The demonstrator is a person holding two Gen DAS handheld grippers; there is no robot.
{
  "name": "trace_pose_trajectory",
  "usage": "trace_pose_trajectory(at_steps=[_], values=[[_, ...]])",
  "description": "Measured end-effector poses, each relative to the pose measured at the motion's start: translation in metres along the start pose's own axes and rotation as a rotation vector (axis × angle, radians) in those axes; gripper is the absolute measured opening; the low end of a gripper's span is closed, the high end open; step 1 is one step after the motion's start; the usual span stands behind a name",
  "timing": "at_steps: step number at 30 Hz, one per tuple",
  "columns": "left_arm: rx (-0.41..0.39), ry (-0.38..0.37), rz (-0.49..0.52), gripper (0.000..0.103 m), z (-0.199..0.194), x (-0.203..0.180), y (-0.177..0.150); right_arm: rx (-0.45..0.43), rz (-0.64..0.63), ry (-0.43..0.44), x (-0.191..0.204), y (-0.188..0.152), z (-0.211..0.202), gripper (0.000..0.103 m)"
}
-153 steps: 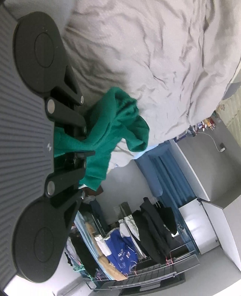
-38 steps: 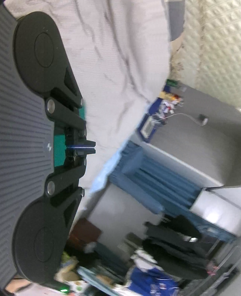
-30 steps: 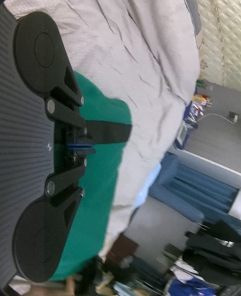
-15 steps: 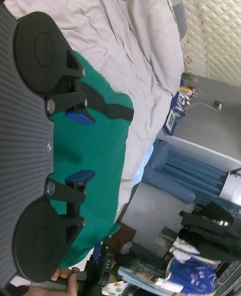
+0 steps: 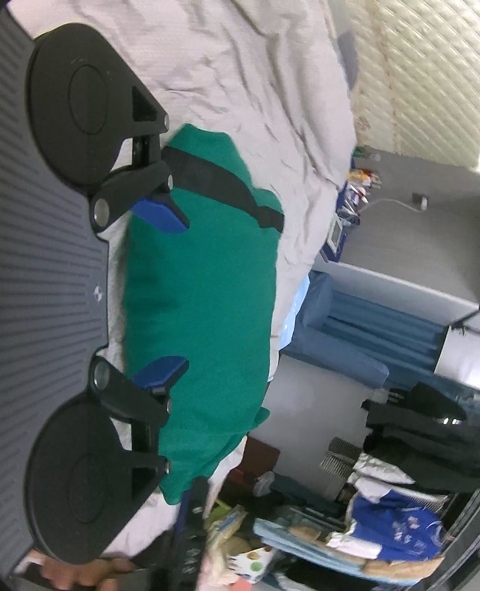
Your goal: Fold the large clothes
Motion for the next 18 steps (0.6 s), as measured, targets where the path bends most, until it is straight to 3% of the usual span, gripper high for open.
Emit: trace_pose_trajectory(at_steps=[3,11,12,14,18], values=[[0.000,0.020,-0.036,0.084,-0.004,0.006,-0.007,0.018,0.034,-0.009,0.000,-0.012,-0.007,0.057],[0.073,0.050,-0.193,0.084,0.029,0.034,-0.021,0.055,0.042,-0.054,-0.006,-0.023,0.005,0.057],[0.083,0.051,-0.220,0.084,0.035,0.038,-0.022,0.062,0.060,-0.052,-0.009,-0.024,0.008,0.060],[0.102,0.047,-0.303,0.084,0.042,0.048,-0.027,0.071,0.122,-0.041,-0.017,-0.028,0.013,0.096],[0.124,0.050,-0.487,0.088,0.056,0.067,-0.036,0.113,0.330,-0.010,-0.038,-0.038,0.028,0.098]])
Point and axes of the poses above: each gripper's, at about its wrist camera, not at the fingertips, and z roughly the way its jaws point, x to its left, y to its top, the point moved 3 cm from there along z, roughly the way its jaws point, and after that the axes turned 13 degrees about -x, right-handed, at the moved point
